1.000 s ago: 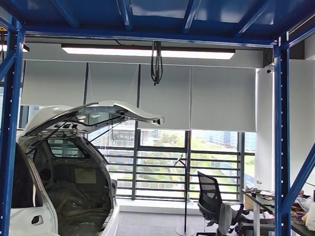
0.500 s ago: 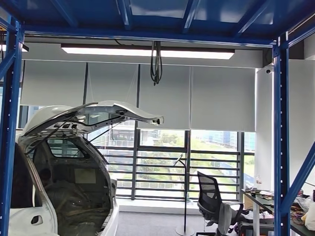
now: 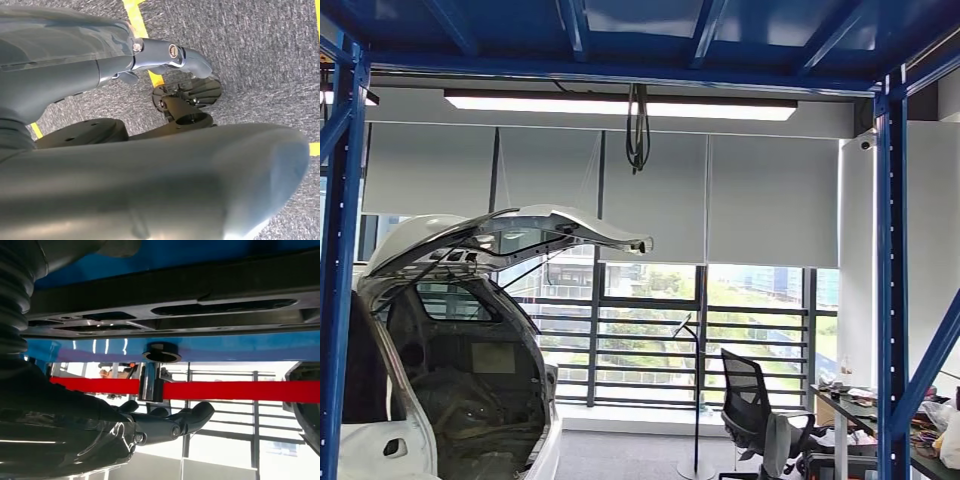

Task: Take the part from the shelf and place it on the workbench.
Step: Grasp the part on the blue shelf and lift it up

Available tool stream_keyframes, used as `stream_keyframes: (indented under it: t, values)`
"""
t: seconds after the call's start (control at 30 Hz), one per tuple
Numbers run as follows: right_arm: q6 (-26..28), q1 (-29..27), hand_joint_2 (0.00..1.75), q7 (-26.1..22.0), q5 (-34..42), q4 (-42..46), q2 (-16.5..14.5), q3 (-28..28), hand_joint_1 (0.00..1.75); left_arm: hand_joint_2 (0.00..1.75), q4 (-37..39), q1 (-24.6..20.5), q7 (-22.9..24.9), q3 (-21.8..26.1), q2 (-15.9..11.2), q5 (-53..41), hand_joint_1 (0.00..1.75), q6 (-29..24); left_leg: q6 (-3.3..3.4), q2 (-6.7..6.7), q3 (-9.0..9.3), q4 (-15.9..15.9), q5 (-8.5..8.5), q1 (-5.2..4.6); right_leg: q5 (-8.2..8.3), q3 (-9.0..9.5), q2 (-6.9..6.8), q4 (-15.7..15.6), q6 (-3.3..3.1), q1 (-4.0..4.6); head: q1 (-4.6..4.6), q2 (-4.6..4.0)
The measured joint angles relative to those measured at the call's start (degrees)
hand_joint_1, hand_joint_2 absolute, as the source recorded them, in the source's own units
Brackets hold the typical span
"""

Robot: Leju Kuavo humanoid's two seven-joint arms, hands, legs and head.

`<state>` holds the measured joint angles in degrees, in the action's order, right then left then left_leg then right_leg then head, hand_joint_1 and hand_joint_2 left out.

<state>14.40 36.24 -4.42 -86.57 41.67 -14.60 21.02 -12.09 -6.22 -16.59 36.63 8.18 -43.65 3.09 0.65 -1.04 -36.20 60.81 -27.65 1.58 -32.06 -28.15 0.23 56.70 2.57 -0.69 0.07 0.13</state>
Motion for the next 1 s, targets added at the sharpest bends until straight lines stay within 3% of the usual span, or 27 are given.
stream_keyframes:
  t: [0.07,0.1,0.7,0.83,1.0]
  values:
    - [-0.6,0.4,1.75,0.0,0.9,-0.8,-0.1,0.6,1.58,0.00,0.0,-0.1,-0.1,0.1,0.1,0.0,0.00,0.1,0.00,0.00,0.00,0.0,0.00,0.00,0.00,0.00,0.00,0.0,0.00,0.00,0.00,0.00]
    - [-0.9,0.7,1.75,0.0,1.4,-1.3,-0.1,0.9,1.75,0.00,0.0,-0.1,-0.2,0.2,0.1,0.0,0.00,0.1,0.00,0.00,0.00,0.0,0.00,0.00,0.00,0.00,0.00,0.0,0.00,0.00,0.00,0.00]
    - [-1.6,3.3,1.75,0.4,5.2,-7.3,1.5,3.5,1.75,0.00,0.0,-0.3,-1.9,1.7,0.2,-0.1,0.00,0.5,0.00,-0.01,0.04,0.0,0.00,0.00,0.00,0.01,-0.02,0.0,0.00,0.00,0.00,0.00]
    - [-1.3,3.3,1.75,1.1,5.4,-7.3,2.0,3.9,1.75,1.75,0.0,-0.3,-3.0,1.8,0.2,-0.7,0.00,0.2,0.00,0.00,0.07,0.0,0.00,0.00,0.00,0.03,-0.01,0.0,0.00,0.00,0.00,0.00]
    - [-1.0,2.6,1.75,2.3,5.4,-6.4,2.8,4.3,1.75,1.75,0.0,-0.4,-4.2,1.9,0.2,-1.9,0.00,-2.6,0.00,0.00,0.10,0.0,0.01,0.00,0.00,0.06,-0.01,0.0,0.00,-0.01,0.00,0.00]
